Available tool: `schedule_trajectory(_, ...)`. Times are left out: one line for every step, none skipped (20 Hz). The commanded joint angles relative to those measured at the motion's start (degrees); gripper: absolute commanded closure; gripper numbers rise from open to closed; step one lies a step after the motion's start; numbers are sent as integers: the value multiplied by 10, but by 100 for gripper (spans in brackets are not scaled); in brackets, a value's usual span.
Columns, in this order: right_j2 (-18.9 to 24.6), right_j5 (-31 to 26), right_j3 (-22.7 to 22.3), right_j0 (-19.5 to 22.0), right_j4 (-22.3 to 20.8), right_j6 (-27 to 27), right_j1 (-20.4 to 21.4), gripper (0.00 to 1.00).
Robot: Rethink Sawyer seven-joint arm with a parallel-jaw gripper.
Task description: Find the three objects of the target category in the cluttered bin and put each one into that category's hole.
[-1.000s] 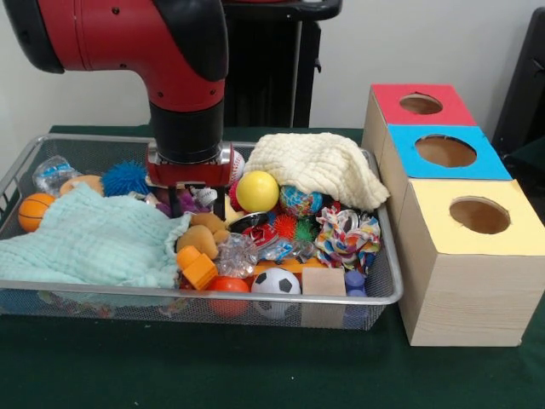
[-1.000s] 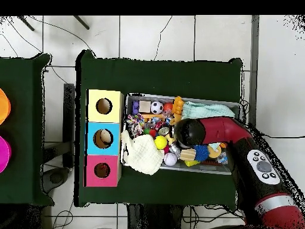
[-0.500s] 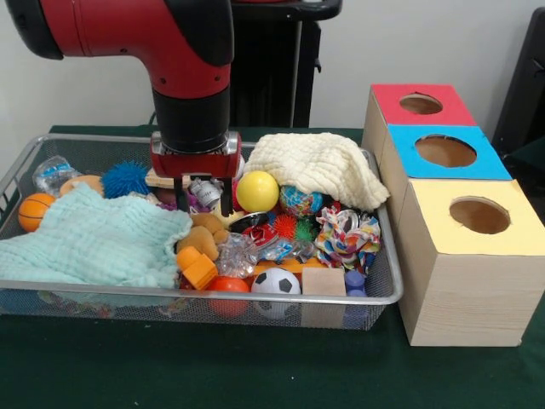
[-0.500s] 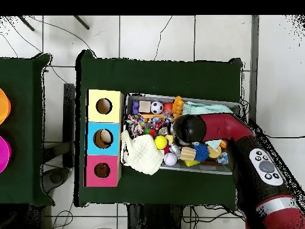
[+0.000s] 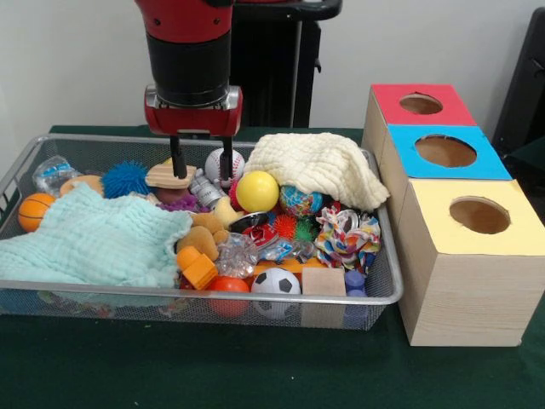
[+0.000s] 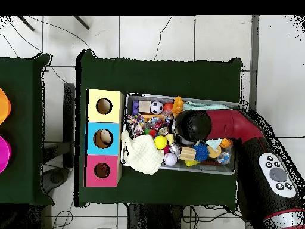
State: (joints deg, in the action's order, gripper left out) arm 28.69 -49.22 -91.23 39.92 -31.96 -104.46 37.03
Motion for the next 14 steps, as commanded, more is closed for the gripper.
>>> schedule_trajectory(30, -19, -63, 9, 6, 93, 2, 0)
schedule_trajectory(29, -15, -63, 9, 4, 90, -1, 0)
schedule_trajectory(29, -11, -64, 8, 4, 87, -3, 0)
schedule_trajectory(28, -6, -65, 7, 2, 84, -6, 0)
schedule_trajectory(27, -1, -63, 6, 0, 81, -8, 0)
schedule_trajectory(26, 7, -61, 5, -4, 79, -11, 0)
schedule_trajectory(26, 11, -55, 3, -7, 78, -13, 0)
schedule_trajectory(26, 14, -48, 1, -11, 77, -17, 0)
schedule_trajectory(26, 13, -38, -2, -13, 79, -20, 0)
schedule_trajectory(27, 12, -30, -4, -14, 80, -22, 0)
schedule_trajectory(27, 10, -21, -6, -16, 81, -24, 0)
schedule_trajectory(28, 8, -11, -10, -17, 82, -29, 0)
schedule_trajectory(29, 5, -3, -13, -16, 82, -32, 0)
schedule_trajectory(30, 2, 7, -17, -17, 83, -35, 0)
